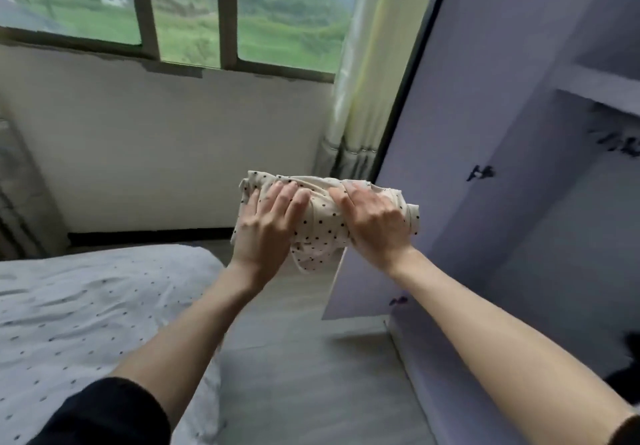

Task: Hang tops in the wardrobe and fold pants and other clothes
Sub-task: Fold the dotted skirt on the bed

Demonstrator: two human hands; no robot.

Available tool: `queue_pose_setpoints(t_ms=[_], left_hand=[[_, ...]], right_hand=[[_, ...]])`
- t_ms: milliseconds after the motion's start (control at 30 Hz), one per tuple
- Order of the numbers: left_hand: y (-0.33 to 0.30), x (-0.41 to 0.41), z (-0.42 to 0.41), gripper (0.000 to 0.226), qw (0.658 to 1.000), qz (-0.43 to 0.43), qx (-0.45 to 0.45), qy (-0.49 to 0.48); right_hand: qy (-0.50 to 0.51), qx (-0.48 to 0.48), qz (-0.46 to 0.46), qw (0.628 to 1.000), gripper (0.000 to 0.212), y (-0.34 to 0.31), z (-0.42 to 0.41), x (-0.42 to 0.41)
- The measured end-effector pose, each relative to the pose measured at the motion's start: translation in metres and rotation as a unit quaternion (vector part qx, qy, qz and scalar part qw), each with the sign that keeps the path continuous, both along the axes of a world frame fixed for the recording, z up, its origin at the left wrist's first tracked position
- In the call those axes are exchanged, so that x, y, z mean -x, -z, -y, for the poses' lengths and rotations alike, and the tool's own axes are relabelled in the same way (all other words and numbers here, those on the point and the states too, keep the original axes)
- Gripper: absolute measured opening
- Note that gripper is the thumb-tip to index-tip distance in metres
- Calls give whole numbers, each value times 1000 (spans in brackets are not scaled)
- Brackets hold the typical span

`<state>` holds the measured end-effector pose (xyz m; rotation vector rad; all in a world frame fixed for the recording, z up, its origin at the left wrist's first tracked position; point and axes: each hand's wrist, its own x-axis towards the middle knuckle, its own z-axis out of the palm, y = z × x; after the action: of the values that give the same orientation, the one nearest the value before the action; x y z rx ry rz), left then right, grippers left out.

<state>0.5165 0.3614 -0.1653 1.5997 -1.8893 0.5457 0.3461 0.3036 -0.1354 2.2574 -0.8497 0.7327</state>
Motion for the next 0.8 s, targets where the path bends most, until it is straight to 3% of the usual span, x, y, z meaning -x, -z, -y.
queue_pose_setpoints(t_ms=[133,333,467,667,800], left_hand=[[-30,74,74,62,994,-2,-8,107],[-86,169,171,57,968,0,56,243],[-127,216,229,59,946,10,95,310],[-211,283,314,72,908,53,119,398],[-250,333,351,73,888,52,136,436]], right_hand=[[80,8,4,997,34,-28,41,83],[211,55,3,976,36,-85,87,182],[287,44,3,957,48,-126,113,223],[442,30,50,895,67,-188,157,272],[507,53,34,860,68,-226,176,312]])
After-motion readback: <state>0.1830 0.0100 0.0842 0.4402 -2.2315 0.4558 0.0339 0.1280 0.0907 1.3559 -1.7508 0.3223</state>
